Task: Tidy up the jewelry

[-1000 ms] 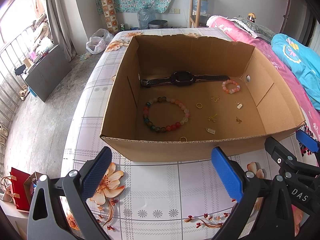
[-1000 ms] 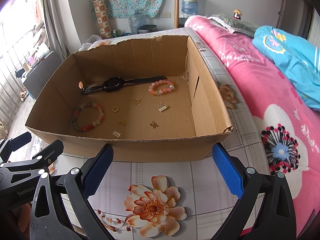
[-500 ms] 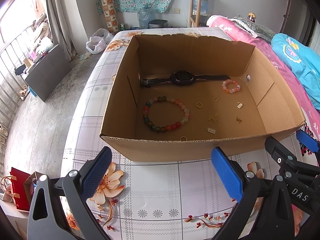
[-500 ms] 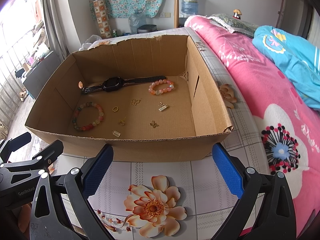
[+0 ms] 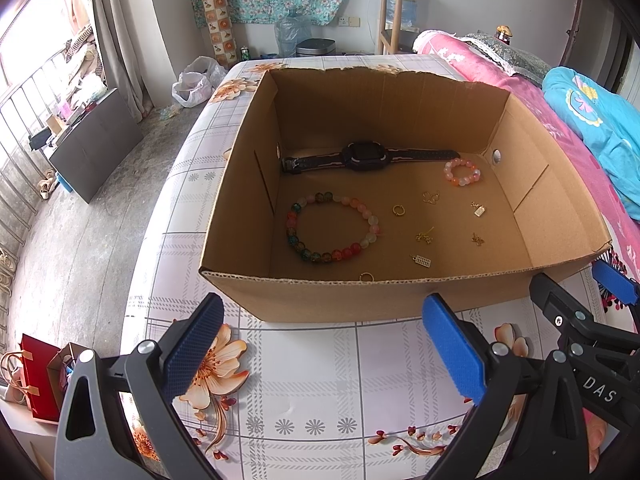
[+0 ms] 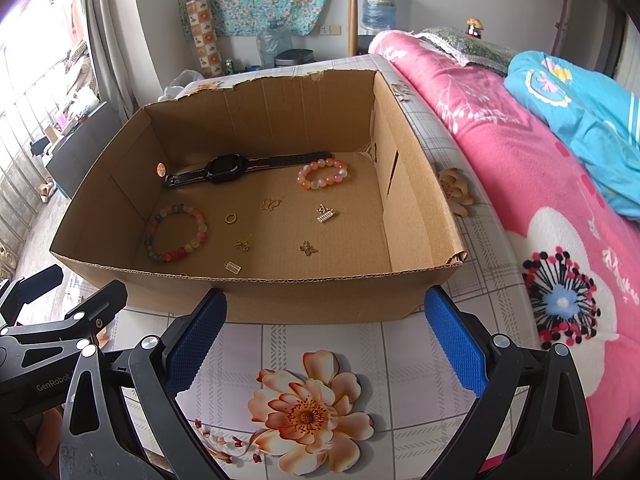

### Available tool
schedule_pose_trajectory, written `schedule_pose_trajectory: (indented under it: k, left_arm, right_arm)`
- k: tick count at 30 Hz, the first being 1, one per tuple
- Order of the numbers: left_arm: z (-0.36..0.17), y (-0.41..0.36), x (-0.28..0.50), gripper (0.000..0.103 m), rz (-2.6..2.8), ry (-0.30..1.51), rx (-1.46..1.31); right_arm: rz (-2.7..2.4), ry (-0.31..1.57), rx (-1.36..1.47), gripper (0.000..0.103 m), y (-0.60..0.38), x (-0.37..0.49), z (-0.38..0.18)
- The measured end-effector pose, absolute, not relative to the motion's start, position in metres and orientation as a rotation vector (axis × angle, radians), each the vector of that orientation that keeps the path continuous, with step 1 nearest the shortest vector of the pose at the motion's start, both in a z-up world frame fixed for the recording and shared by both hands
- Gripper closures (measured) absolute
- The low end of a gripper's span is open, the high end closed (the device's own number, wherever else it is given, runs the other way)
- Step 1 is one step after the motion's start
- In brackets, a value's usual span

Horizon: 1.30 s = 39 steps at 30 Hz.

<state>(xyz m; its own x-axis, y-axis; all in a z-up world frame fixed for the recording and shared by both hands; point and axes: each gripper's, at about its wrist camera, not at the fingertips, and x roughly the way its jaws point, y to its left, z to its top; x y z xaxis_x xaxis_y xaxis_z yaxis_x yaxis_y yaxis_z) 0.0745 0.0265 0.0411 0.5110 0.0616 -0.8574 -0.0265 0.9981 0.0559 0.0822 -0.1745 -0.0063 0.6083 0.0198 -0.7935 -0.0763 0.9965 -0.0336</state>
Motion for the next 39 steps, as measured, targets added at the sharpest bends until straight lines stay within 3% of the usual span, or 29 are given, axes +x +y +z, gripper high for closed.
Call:
schedule_pose_trajectory:
  k: [39]
  left_arm:
    - [0.0397, 0.0271, 0.0733, 0.006, 0.054, 1.037, 0.039]
  right_arm:
    - [0.053, 0.917, -0.061, 0.008, -0.1775, 0.0807, -0.008]
